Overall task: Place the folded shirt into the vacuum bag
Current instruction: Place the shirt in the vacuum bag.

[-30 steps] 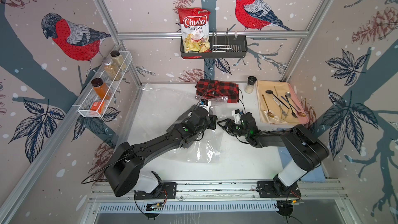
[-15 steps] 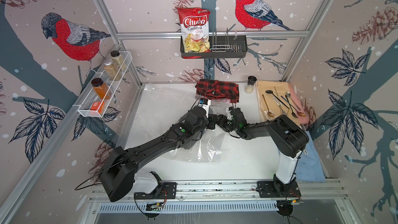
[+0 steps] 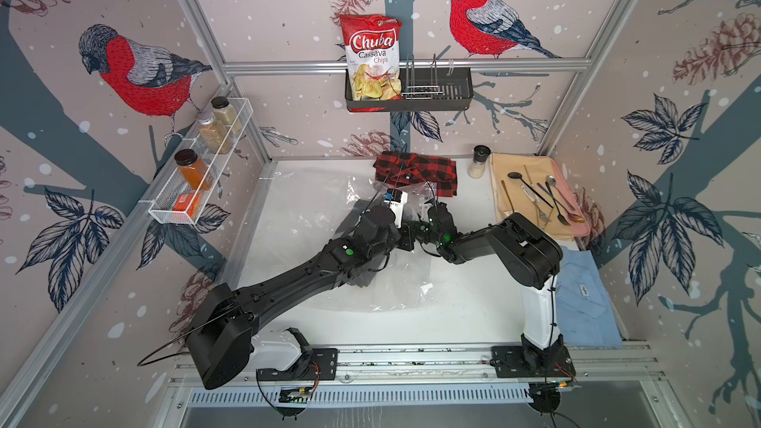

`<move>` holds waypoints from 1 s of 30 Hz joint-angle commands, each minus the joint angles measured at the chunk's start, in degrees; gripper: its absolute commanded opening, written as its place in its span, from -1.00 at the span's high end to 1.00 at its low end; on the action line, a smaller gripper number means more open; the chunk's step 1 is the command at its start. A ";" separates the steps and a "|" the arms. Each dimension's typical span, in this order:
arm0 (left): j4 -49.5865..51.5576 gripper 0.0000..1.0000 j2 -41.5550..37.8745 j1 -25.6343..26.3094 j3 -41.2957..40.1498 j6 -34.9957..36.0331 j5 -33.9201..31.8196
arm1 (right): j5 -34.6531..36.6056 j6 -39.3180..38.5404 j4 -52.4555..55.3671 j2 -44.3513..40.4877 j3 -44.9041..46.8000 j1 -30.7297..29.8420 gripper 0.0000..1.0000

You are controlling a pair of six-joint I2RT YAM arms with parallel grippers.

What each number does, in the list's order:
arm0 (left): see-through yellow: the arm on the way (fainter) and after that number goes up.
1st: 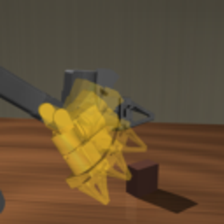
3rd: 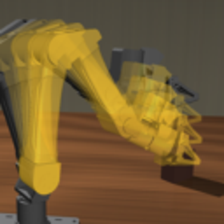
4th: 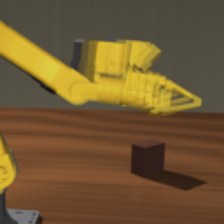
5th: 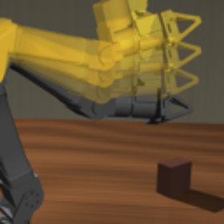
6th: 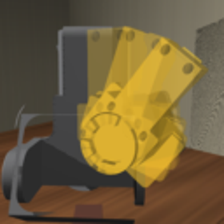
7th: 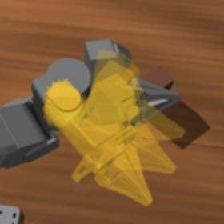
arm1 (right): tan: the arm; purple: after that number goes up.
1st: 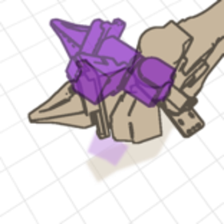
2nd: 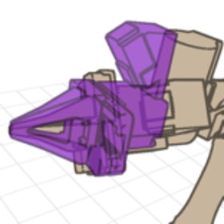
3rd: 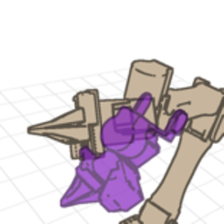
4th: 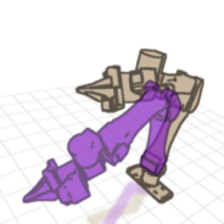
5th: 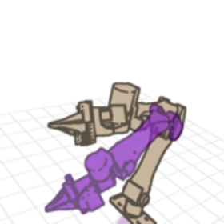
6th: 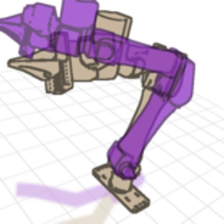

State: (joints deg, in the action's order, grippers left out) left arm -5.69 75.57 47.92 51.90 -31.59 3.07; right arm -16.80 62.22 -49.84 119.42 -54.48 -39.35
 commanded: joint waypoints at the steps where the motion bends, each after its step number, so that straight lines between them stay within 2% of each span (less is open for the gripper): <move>1: -1.60 1.00 -0.50 0.77 0.88 0.91 0.65 | 0.72 1.95 -5.47 1.52 -2.05 -0.90 0.85; 10: -2.46 1.00 -0.77 1.12 0.66 1.12 0.60 | -0.39 3.16 -6.71 7.60 -9.06 -4.80 0.84; 20: -4.85 1.00 -0.12 1.55 0.75 1.01 3.34 | 1.15 3.53 -5.29 14.17 -18.12 -6.10 0.60; 24: -3.75 1.00 -0.75 1.48 0.66 1.54 0.68 | 0.52 3.35 -6.08 11.27 -14.71 -5.13 0.48; 27: -4.09 1.00 -1.52 1.32 -0.12 2.06 -2.16 | -2.03 3.35 -6.81 7.93 -11.01 -4.33 0.29; 30: -3.64 1.00 -1.59 0.22 0.26 2.49 -2.19 | -4.21 3.59 -7.54 4.94 -6.51 -4.39 0.13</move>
State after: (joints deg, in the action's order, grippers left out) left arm -6.66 74.32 48.75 51.96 -30.52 1.89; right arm -18.39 65.89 -54.37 126.30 -63.51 -43.46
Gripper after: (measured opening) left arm 0.049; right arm 0.415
